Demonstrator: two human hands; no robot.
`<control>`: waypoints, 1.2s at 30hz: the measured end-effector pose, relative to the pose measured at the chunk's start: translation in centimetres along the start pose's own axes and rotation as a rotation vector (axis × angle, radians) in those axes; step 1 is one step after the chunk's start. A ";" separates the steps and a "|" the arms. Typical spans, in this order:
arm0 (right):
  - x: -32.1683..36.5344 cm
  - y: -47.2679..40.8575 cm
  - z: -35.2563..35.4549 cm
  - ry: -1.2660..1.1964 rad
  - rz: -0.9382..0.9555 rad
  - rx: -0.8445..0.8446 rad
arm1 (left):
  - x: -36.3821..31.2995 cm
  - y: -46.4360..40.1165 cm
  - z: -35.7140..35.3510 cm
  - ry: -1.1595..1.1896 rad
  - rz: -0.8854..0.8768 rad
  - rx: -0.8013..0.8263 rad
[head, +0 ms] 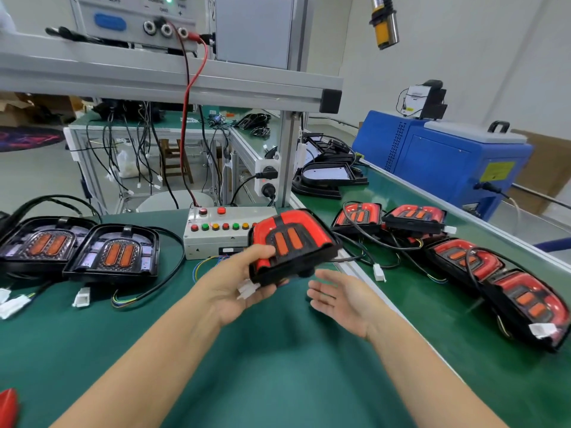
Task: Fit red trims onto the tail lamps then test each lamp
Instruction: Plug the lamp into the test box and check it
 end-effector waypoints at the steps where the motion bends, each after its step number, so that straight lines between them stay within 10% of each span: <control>1: -0.1 0.0 -0.4 0.021 -0.003 0.023 | -0.5 0.1 0.0 0.071 0.011 0.019; 11: -0.2 -0.3 -6.5 0.354 0.135 0.162 | -6.5 -0.1 0.0 0.312 0.101 0.068; 23: 3.4 -2.9 -11.0 0.099 0.184 0.081 | -8.3 1.2 1.6 0.183 0.080 0.188; 36: 9.4 -0.1 -10.9 0.025 0.755 0.048 | -5.7 1.0 5.5 0.156 -0.073 0.282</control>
Point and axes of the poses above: each hand's wrist, its own y-axis away from the middle knuckle, its own z-axis out of the back of the hand, x = y × z, the point moved 4 cm from there along -y, towards the middle knuckle, and after that the axes turned 9 degrees about -y, right-handed, at the moved point
